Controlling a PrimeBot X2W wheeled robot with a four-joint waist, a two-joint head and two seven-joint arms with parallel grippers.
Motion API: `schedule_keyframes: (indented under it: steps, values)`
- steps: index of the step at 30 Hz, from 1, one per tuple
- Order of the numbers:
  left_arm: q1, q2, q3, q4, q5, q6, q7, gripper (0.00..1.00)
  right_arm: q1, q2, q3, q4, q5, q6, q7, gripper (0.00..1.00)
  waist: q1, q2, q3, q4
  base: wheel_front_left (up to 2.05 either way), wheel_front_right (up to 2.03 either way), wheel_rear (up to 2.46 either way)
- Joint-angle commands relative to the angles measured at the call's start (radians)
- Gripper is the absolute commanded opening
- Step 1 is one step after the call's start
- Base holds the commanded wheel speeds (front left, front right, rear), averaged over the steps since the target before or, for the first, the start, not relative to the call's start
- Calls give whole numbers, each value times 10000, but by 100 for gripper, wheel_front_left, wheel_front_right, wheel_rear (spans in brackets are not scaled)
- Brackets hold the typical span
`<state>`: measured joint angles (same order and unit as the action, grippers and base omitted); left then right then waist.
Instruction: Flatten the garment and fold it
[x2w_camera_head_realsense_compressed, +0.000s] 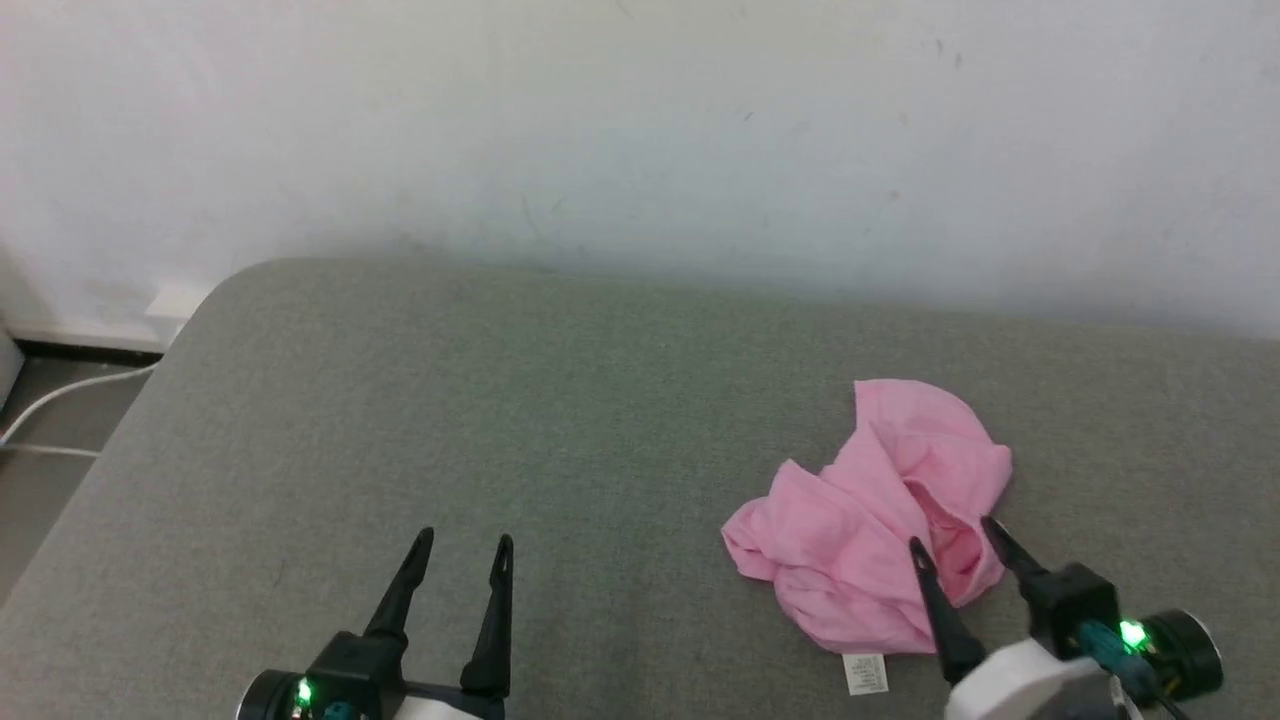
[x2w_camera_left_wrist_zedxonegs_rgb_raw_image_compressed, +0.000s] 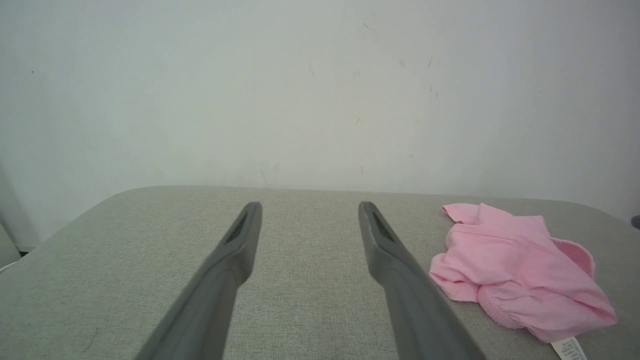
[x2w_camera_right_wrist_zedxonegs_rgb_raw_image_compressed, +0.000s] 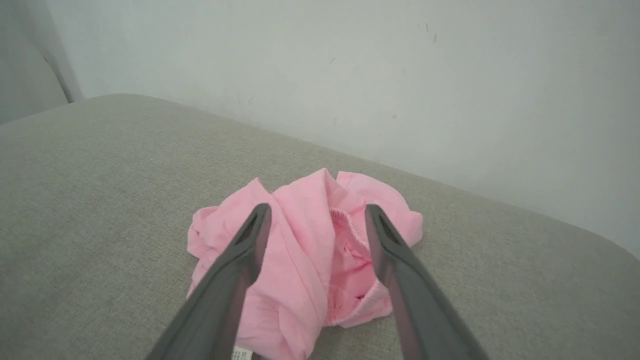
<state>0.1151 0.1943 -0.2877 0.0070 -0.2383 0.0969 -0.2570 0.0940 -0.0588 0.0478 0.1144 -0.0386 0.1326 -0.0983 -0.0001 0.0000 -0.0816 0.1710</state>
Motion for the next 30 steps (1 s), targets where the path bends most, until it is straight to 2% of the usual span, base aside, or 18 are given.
schedule_keyframes:
  steps: [1,3,6,11,15,18,24,30]
  values:
    - [-139,-67,96,60,99,-87,-47,100,-289,-111,191,-64,3,-19,249,100,1,0,228,253,0,0,0]
    - [-256,-187,161,152,198,-227,-47,100,-689,-410,643,-68,373,-19,1065,100,1,0,415,462,0,0,0]
    - [-467,-378,231,364,325,-477,-47,100,-1450,-1182,1535,23,1069,-19,2851,100,1,0,686,815,0,0,0]
    - [-725,-762,317,619,525,-766,-47,100,-3081,-2413,2992,263,2992,-19,5960,100,1,0,1113,1431,0,0,0]
    - [-897,-993,266,809,668,-1011,-47,100,-4369,-2943,3427,768,3733,-19,7719,100,1,0,1368,1918,0,0,0]
    - [-1032,-1138,284,922,712,-1122,-47,100,-5139,-3298,3942,1330,3759,-19,8542,100,1,0,1518,2275,0,0,0]
    - [-1225,-1305,311,1072,826,-1275,-47,100,-5958,-3423,4667,2664,4251,-19,9534,100,1,0,1744,2867,0,0,0]
    - [-1198,-1385,282,1212,900,-1346,-47,100,-6106,-3433,5278,3751,4869,-19,9862,100,1,0,1845,3193,0,0,0]
